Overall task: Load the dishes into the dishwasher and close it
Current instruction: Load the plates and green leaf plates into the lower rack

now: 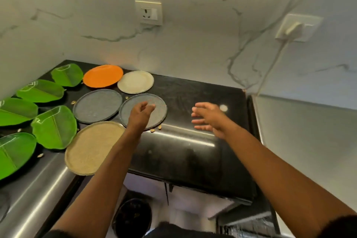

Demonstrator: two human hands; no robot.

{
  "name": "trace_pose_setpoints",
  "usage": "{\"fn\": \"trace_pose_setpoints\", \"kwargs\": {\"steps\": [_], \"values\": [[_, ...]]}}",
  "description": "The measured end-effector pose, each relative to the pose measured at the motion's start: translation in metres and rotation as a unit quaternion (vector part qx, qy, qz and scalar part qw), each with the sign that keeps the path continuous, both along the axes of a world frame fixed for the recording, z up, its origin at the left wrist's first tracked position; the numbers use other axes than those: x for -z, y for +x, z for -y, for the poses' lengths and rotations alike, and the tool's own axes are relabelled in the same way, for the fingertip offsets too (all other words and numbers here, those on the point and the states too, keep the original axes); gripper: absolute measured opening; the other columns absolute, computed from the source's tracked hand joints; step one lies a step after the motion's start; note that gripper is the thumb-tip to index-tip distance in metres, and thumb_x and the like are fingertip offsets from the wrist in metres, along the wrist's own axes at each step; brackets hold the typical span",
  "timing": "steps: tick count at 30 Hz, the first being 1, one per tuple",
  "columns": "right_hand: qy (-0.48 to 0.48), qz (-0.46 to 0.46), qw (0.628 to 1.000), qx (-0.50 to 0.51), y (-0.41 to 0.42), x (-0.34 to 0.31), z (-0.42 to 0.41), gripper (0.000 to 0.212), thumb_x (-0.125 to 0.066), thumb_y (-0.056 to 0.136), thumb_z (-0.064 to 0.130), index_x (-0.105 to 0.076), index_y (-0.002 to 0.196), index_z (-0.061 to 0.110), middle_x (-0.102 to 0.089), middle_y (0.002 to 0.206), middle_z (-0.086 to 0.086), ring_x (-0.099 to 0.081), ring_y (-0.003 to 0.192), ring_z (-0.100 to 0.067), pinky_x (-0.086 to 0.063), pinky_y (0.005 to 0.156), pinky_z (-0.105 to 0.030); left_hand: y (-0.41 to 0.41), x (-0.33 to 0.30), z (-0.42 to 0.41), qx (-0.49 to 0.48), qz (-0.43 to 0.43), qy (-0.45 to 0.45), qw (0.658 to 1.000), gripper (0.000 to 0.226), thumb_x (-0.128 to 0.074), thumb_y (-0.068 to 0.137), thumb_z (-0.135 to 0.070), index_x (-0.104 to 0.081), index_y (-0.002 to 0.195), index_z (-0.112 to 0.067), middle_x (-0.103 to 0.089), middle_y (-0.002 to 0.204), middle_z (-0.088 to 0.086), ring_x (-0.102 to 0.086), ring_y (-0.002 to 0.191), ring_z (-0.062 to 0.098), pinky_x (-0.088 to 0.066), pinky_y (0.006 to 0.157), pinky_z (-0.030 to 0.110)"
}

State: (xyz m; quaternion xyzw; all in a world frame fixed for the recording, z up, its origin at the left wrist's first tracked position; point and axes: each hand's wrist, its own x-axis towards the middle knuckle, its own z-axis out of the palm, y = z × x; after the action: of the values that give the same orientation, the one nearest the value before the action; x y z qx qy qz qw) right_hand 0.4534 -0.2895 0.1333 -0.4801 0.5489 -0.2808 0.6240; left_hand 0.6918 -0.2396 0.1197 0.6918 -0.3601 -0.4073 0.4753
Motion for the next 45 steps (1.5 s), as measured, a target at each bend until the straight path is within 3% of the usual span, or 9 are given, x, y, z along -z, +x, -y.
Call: {"fn": "trace_pose_setpoints", "kwargs": {"steps": [5, 10, 18, 23, 28, 31, 34, 40, 45], "values": [[0.106, 0.009, 0.994, -0.008, 0.064, 0.029, 0.029, 0.024, -0.065, 0.101, 0.023, -0.057, 0.122, 0.014, -0.061, 0.132, -0.022, -0.066, 0.117, -0.041, -0.056, 0.100, -0.052, 0.058, 0.021, 0.011, -0.048, -0.062, 0.029, 0.997, 0.042, -0.057, 0.104, -0.035, -0.056, 0.140, -0.012, -0.054, 0.143, 0.008, -0.049, 0.124, 0.022, -0.038, 0.111, 0.042], [0.158, 0.008, 0.987, 0.007, 0.114, 0.050, 0.054, 0.017, -0.062, 0.102, 0.021, -0.057, 0.115, 0.011, -0.061, 0.129, -0.023, -0.065, 0.117, -0.041, -0.057, 0.090, -0.047, 0.098, 0.034, 0.038, -0.074, -0.068, 0.075, 0.992, 0.054, -0.053, 0.106, -0.038, -0.047, 0.150, -0.009, -0.045, 0.157, 0.010, -0.042, 0.143, 0.029, -0.035, 0.106, 0.039], [0.147, -0.043, 0.986, 0.071, 0.149, 0.075, 0.084, 0.008, -0.064, 0.100, 0.019, -0.058, 0.101, 0.014, -0.068, 0.107, -0.012, -0.070, 0.094, -0.028, -0.058, 0.094, -0.046, 0.138, 0.052, 0.070, -0.050, -0.049, 0.120, 0.990, 0.049, -0.048, 0.106, -0.043, -0.050, 0.144, -0.011, -0.053, 0.139, 0.006, -0.051, 0.127, 0.028, -0.039, 0.098, 0.041], [0.145, -0.082, 0.979, 0.116, 0.159, 0.087, 0.098, 0.007, -0.066, 0.095, 0.014, -0.060, 0.095, 0.010, -0.061, 0.092, -0.008, -0.059, 0.082, -0.021, -0.051, 0.072, -0.037, 0.145, 0.067, 0.076, -0.041, -0.038, 0.129, 0.990, 0.021, -0.047, 0.107, -0.042, -0.051, 0.094, -0.026, -0.050, 0.094, -0.007, -0.049, 0.092, 0.016, -0.037, 0.089, 0.041], [0.149, -0.102, 0.976, 0.123, 0.166, 0.095, 0.110, 0.037, -0.070, 0.090, 0.011, -0.052, 0.122, 0.005, -0.059, 0.097, -0.010, -0.057, 0.084, -0.021, -0.054, 0.070, -0.036, 0.147, 0.070, 0.083, -0.044, -0.031, 0.123, 0.991, 0.029, -0.047, 0.106, -0.041, -0.042, 0.080, -0.031, -0.042, 0.083, -0.010, -0.042, 0.075, 0.009, -0.037, 0.087, 0.042], [0.157, -0.096, 0.975, 0.128, 0.170, 0.097, 0.114, 0.040, -0.074, 0.088, 0.011, -0.054, 0.121, 0.006, -0.063, 0.106, -0.010, -0.063, 0.093, -0.022, -0.059, 0.078, -0.039, 0.147, 0.072, 0.086, -0.039, -0.020, 0.122, 0.992, 0.031, -0.046, 0.106, -0.041, -0.040, 0.077, -0.031, -0.042, 0.082, -0.010, -0.041, 0.073, 0.009, -0.037, 0.085, 0.041], [0.160, -0.065, 0.976, 0.131, 0.173, 0.096, 0.115, 0.020, -0.071, 0.089, 0.002, -0.062, 0.107, 0.004, -0.072, 0.097, -0.013, -0.073, 0.081, -0.025, -0.063, 0.062, -0.036, 0.147, 0.074, 0.089, -0.036, -0.018, 0.126, 0.991, 0.030, -0.050, 0.105, -0.043, -0.043, 0.078, -0.030, -0.043, 0.081, -0.007, -0.041, 0.072, 0.013, -0.036, 0.080, 0.040], [0.122, 0.014, 0.982, 0.145, 0.158, 0.078, 0.117, 0.016, -0.061, 0.096, -0.006, -0.057, 0.096, 0.009, -0.070, 0.097, -0.016, -0.070, 0.081, -0.028, -0.065, 0.073, -0.048, 0.150, 0.079, 0.094, -0.072, -0.018, 0.135, 0.988, 0.053, -0.064, 0.096, -0.045, -0.058, 0.119, 0.003, -0.061, 0.104, 0.023, -0.062, 0.098, 0.034, -0.045, 0.083, 0.043], [0.102, 0.128, 0.979, 0.124, 0.120, 0.044, 0.106, 0.022, -0.065, 0.097, -0.001, -0.057, 0.116, 0.008, -0.067, 0.105, -0.017, -0.066, 0.078, -0.024, -0.062, 0.079, -0.044, 0.130, 0.060, 0.102, -0.095, -0.206, 0.033, 0.973, 0.026, -0.069, 0.097, -0.036, -0.070, 0.108, -0.013, -0.079, 0.105, 0.007, -0.075, 0.094, 0.023, -0.058, 0.070, 0.036]]}}
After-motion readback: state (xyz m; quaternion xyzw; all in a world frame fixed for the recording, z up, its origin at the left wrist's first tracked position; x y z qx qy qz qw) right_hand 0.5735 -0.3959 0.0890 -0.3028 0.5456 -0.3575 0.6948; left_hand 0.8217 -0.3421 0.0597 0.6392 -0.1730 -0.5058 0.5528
